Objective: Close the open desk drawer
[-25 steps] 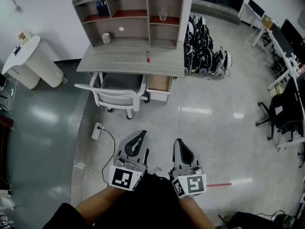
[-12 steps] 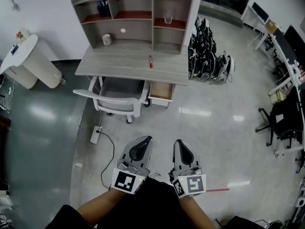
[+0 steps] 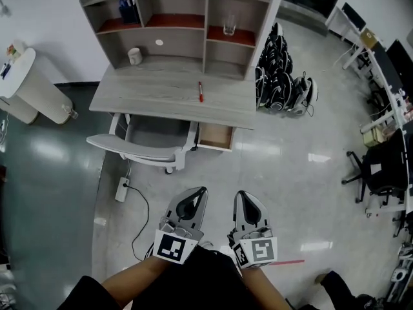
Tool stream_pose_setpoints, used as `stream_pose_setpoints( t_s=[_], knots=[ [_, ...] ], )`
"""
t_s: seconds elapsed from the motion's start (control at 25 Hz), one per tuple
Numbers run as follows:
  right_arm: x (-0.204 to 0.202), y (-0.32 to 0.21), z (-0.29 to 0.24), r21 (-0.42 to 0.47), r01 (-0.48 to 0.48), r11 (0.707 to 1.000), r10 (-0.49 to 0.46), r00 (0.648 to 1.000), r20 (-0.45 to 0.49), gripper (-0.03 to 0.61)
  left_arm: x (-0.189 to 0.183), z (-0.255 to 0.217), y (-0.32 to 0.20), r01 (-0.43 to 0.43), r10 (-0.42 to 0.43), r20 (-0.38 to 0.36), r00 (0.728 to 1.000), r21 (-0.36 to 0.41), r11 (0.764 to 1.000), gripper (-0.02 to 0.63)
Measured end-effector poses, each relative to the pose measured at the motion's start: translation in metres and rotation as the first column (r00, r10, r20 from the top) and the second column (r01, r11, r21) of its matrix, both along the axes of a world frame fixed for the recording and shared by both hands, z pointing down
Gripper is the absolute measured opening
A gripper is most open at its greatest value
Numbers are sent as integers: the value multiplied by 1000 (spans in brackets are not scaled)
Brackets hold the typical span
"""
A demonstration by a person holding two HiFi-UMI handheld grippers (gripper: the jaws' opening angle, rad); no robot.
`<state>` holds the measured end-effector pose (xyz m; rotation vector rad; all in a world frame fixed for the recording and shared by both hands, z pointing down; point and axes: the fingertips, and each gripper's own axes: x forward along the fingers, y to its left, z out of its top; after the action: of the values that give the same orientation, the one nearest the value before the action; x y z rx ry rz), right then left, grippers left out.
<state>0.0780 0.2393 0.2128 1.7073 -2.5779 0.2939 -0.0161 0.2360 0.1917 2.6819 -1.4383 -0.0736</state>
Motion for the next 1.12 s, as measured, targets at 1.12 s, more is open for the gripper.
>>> stream_pose_setpoints(
  t_s=[1.12],
  knots=[
    [-57,-185,41,-65,-23,998,20,998,-53,14,-61,38,-192,18,-22,-54,998,-66,998,12]
  ],
)
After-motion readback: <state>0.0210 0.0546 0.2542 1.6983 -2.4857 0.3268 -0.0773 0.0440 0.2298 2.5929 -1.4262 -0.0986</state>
